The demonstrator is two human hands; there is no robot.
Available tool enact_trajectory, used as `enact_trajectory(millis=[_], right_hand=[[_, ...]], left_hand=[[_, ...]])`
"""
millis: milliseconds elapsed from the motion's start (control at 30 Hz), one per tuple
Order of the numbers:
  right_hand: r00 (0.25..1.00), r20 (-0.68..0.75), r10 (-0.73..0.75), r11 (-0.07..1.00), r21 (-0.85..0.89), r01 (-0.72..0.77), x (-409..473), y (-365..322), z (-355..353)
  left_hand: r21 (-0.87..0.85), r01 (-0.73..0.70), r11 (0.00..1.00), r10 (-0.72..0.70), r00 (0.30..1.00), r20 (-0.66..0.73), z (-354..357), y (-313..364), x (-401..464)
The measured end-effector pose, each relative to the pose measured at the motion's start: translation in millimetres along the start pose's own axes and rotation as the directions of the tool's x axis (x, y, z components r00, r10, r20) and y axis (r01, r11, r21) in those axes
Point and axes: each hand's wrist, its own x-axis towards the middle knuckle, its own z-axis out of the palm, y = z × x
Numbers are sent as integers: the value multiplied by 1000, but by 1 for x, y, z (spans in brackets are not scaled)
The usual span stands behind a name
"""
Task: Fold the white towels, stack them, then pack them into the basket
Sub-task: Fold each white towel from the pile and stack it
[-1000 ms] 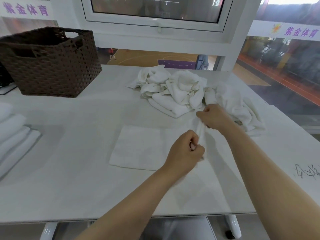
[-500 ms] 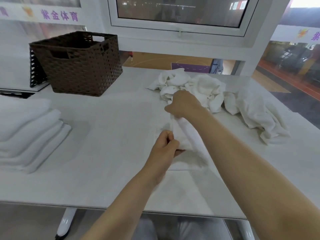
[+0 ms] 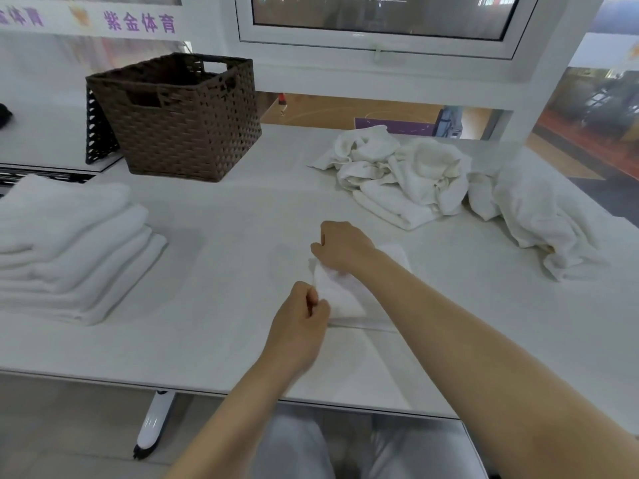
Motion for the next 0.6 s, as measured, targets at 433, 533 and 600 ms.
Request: enact_trajectory(millis=[433,533,600], right_hand=[[978,-211,-4,919,385,87,-65,90,1],[973,-229,7,960,275,58,-77,102,11],[976,-216,13,966,253,43,-80,102,20]], left_hand=[[207,-144,968,160,985,-60,-6,-6,14],[242,-189,952,219,970,-104,4,9,23],[335,-256,907,288,957,-47,17,21,29]])
